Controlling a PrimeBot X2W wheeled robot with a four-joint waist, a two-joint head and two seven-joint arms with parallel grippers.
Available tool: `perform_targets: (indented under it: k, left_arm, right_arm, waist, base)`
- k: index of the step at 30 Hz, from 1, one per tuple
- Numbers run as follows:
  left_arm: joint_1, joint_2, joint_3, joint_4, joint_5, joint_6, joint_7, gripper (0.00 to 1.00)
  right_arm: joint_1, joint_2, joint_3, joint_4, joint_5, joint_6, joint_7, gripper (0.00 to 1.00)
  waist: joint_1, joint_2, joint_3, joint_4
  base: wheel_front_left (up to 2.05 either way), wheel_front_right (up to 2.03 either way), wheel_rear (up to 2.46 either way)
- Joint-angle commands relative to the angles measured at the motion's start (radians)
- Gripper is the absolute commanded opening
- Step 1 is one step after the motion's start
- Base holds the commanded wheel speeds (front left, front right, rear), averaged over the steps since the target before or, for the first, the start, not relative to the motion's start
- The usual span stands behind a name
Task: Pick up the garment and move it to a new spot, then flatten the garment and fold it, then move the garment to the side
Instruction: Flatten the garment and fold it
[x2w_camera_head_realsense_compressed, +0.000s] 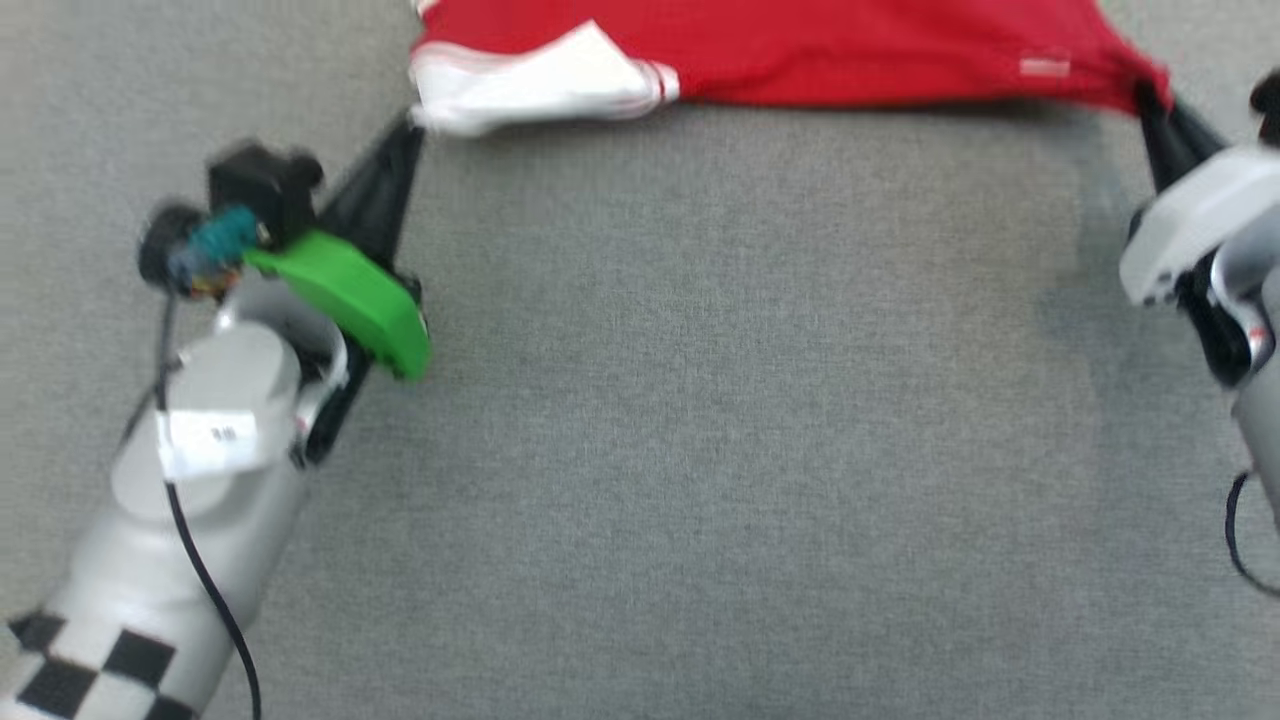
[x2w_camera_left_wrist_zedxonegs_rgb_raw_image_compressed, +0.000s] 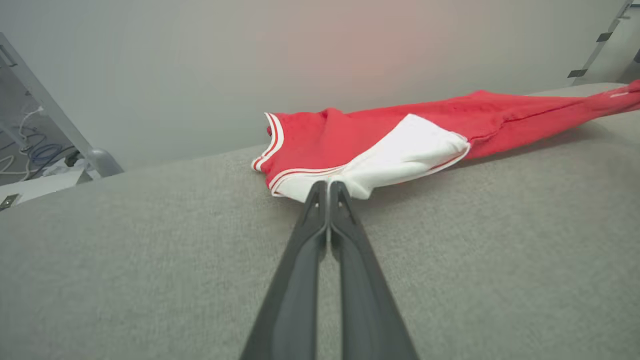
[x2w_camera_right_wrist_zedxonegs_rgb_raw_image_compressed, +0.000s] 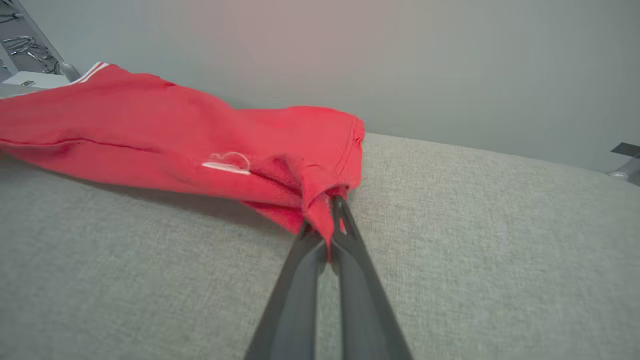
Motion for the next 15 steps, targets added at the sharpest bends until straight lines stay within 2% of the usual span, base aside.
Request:
perform_targets:
  k: [1,15]
  left_arm:
    - [0.052,0.009,-0.017,-0.008,-0.016,-0.003,0.011,0.00]
    - [0.376,0.066,-0.076,-0.065,-0.112,0.000,0.092,0.00]
  right_arm:
    - [0.051,-0.014,0.014,-0.017,0.030,-0.008,0.010,0.00]
    - [0.359,-0.084,0.110,-0.130,0.229,-0.008,0.125,0.00]
  waist:
    - [0.0001,0.0000,-0.108,0.015]
    - [0.0001,0.0000,-0.255,0.015]
  base:
    - [0.00,0.00,0.00]
    - [0.00,0.00,0.00]
